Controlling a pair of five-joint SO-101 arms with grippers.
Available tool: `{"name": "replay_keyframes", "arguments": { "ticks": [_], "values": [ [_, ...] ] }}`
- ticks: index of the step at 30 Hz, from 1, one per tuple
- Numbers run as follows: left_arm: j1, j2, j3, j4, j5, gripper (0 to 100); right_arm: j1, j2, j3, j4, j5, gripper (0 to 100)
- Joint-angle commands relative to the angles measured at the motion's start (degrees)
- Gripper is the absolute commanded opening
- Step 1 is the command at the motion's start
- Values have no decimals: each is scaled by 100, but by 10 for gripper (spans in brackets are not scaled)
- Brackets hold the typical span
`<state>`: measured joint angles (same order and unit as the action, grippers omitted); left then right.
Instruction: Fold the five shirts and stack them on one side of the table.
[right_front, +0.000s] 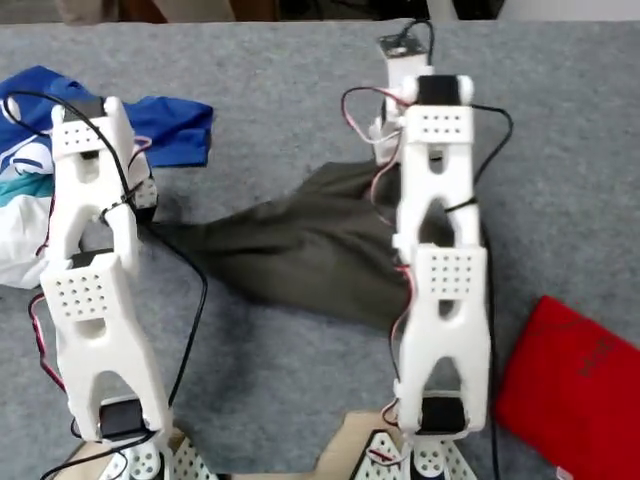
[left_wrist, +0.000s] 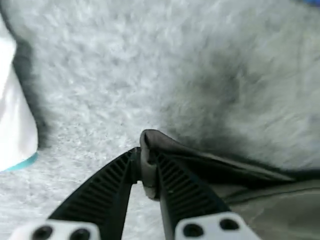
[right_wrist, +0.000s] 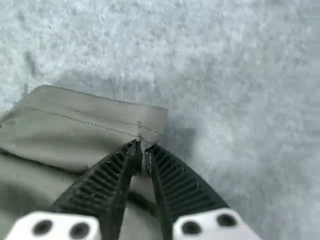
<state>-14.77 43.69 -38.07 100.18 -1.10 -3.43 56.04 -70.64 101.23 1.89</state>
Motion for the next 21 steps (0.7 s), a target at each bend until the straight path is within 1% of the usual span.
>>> {"name": "replay_keyframes", "arguments": {
  "ticks": [1, 6, 9, 13, 21],
  "values": [
    [-62, -444, 299, 79, -422, 18, 127, -1376, 629, 123, -44, 4],
    [62, -910, 721, 79, -879, 18, 119, -2642, 1121, 123, -53, 4],
    [185, -1270, 1204, 79, -1196, 18, 154, -3398, 1727, 123, -26, 4],
    [281, -1771, 2031, 70, -1688, 18, 92, -4532, 3169, 123, -18, 4],
    [246, -2598, 3411, 70, -2409, 18, -13, -6791, 6536, 79, 26, 4]
  ]
}}
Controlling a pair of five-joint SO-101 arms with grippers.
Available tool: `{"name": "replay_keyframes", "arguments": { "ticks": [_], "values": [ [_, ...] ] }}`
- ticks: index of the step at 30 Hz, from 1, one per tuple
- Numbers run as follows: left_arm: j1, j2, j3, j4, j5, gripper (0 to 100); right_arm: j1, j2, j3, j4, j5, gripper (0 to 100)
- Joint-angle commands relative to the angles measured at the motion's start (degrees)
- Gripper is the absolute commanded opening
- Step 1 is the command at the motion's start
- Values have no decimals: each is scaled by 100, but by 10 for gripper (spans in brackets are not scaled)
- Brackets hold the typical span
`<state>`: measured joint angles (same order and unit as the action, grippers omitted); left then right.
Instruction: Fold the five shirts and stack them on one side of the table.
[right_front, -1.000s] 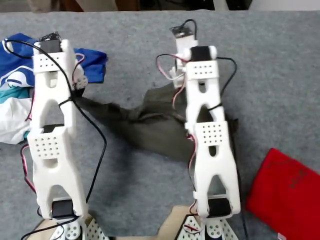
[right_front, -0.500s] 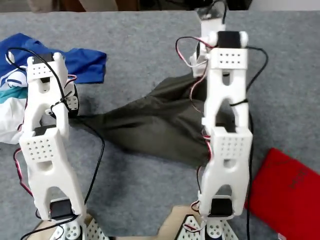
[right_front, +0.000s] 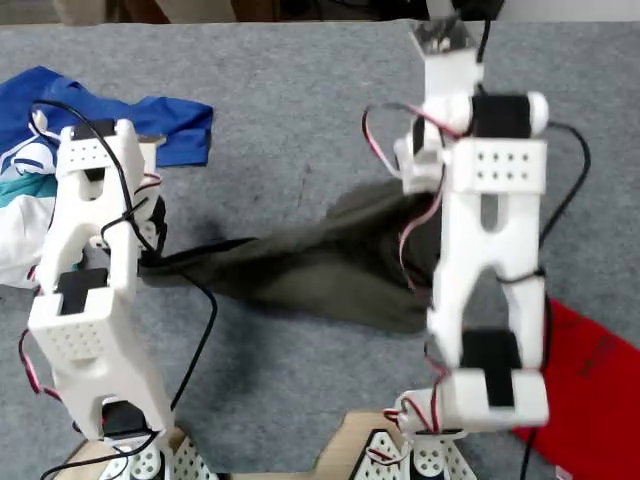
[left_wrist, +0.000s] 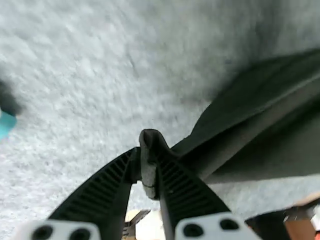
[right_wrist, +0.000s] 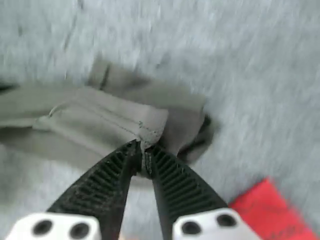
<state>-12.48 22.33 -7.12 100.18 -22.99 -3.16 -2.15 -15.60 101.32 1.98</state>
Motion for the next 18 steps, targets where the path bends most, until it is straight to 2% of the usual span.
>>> {"name": "replay_keyframes", "arguments": {
  "ticks": [1, 8, 14, 18],
  "values": [
    [18, -497, 484, 70, -246, 18, -40, -1218, 1393, 62, 79, 4],
    [9, -558, 1512, -211, -246, 18, -31, -2545, 3486, -158, 53, 4],
    [-44, -549, 2084, -396, -237, 18, -22, -3424, 4558, -167, 97, 4],
    [-62, -585, 2312, -510, -229, 18, 497, -4022, 5015, -132, 404, 4]
  ]
}}
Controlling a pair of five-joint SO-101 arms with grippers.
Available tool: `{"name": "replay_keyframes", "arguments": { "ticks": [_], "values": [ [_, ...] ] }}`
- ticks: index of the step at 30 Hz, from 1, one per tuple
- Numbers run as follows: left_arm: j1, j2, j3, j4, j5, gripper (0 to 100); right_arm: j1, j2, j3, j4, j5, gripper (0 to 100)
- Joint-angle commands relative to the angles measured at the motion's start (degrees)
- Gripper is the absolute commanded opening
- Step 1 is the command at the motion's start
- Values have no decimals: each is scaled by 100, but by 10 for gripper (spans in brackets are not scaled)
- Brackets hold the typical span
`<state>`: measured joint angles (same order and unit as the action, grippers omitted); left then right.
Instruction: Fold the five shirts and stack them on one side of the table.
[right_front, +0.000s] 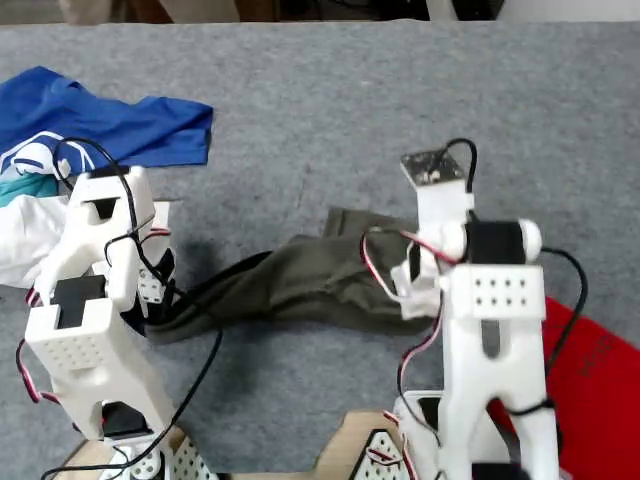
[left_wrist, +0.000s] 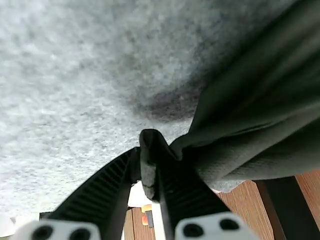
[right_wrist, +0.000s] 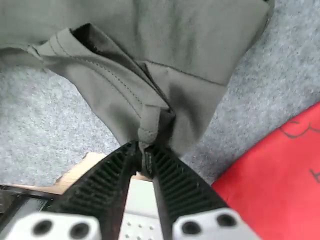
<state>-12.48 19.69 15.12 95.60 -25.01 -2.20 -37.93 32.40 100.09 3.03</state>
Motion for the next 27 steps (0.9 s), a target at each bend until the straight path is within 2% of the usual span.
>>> {"name": "replay_keyframes", "arguments": {
  "ticks": [1, 6, 9, 13, 18, 22, 27],
  "values": [
    [-62, -321, 132, -62, -26, 18, 637, -576, 338, -18, 475, 4],
    [-62, -321, 123, -62, -26, 18, 2167, -927, 444, -308, 1292, 4],
    [-62, -330, -237, -62, 88, 18, 2703, -927, 356, -607, 1495, 4],
    [-62, -338, -1284, 193, 721, 18, 2765, -945, -251, -615, 1424, 4],
    [-132, -435, -3086, 519, 1512, 18, 2721, -927, -1815, -677, 747, 4],
    [-211, -1262, -3991, 519, 1952, 18, 2730, -927, -2914, -1240, 308, 4],
    [-158, -2686, -4352, 519, 2189, 18, 2730, -945, -3705, -2171, -185, 4]
  ]
}}
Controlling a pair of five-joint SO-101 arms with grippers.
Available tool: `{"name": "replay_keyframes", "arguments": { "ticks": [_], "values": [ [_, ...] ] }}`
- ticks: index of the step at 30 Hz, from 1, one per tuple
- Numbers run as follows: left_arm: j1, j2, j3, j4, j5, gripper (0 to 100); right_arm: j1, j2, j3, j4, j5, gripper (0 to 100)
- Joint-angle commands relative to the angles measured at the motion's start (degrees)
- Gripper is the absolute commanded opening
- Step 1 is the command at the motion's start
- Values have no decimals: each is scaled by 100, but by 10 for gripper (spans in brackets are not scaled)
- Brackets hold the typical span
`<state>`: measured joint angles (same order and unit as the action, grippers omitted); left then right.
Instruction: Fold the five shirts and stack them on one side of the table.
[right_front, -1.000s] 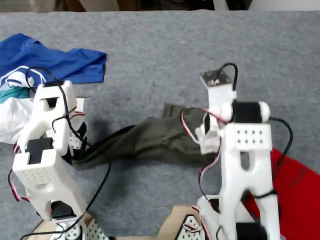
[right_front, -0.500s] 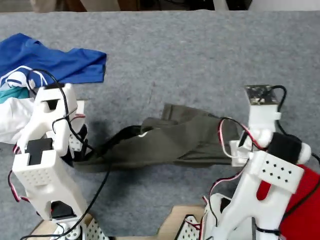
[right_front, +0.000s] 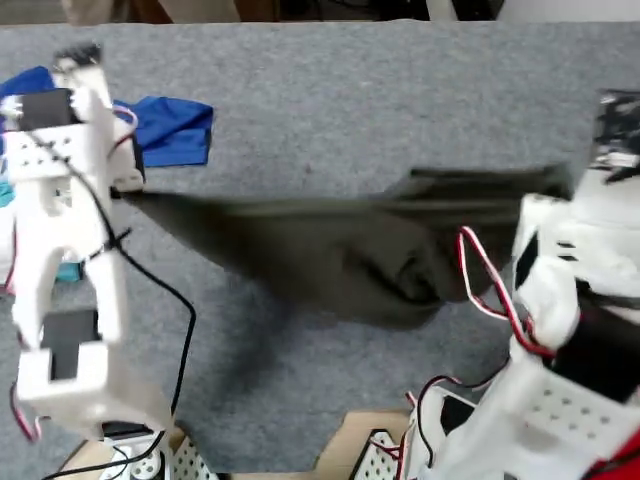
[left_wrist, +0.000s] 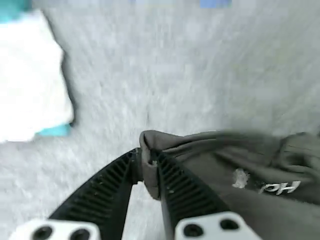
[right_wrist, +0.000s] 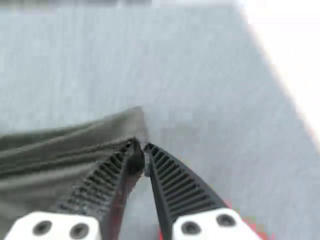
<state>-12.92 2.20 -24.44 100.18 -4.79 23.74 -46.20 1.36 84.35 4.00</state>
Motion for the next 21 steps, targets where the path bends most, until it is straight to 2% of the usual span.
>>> {"name": "replay_keyframes", "arguments": {
  "ticks": [1, 7, 10, 12, 16, 21],
  "values": [
    [-114, -1200, -404, 53, 220, 18, 136, -127, -716, -782, -378, 4],
    [-123, -2475, -396, 53, 281, 18, 66, -127, -1543, -1600, -633, 4],
    [-123, -2844, -264, 53, 281, 18, -488, -136, -1727, -1415, -580, 4],
    [-114, -2949, 53, 53, 264, 18, -963, -84, -1648, -976, -580, 4],
    [-123, -2949, 1011, 53, 246, 18, -2431, 163, -725, -246, -615, 5],
    [-123, -3002, 2426, -281, 246, 18, -4013, 1174, 892, -360, -624, 5]
  ]
}}
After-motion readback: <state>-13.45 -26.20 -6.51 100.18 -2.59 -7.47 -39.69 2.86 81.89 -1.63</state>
